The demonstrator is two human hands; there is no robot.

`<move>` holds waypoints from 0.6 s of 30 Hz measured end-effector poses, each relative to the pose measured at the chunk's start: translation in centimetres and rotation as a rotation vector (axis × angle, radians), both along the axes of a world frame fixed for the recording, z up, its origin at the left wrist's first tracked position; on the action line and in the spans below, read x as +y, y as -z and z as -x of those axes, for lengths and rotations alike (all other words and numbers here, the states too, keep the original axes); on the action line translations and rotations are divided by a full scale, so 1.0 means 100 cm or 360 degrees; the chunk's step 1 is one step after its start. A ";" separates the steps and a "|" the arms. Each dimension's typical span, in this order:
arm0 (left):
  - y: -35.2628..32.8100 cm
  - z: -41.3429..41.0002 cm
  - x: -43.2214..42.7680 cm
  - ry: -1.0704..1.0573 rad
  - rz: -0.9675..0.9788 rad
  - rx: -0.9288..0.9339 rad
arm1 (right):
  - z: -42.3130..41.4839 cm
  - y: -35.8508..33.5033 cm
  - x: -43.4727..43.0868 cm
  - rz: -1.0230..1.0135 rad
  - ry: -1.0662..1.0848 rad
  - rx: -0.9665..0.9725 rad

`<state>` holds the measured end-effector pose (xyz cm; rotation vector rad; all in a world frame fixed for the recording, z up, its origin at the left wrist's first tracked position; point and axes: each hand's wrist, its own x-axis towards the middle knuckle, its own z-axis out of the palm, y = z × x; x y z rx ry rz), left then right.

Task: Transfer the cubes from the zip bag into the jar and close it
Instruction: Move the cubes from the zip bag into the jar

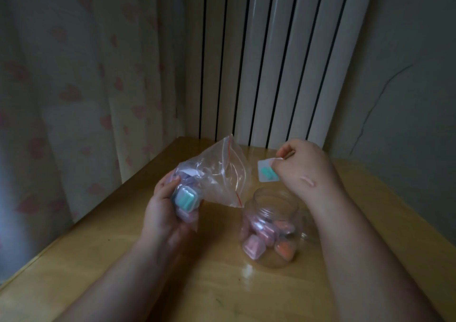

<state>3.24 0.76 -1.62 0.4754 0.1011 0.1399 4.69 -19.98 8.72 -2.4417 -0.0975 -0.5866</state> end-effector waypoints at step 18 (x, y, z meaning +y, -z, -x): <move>0.000 0.001 -0.002 0.0101 0.0024 0.0050 | 0.006 0.002 0.009 0.0077 -0.0272 0.0028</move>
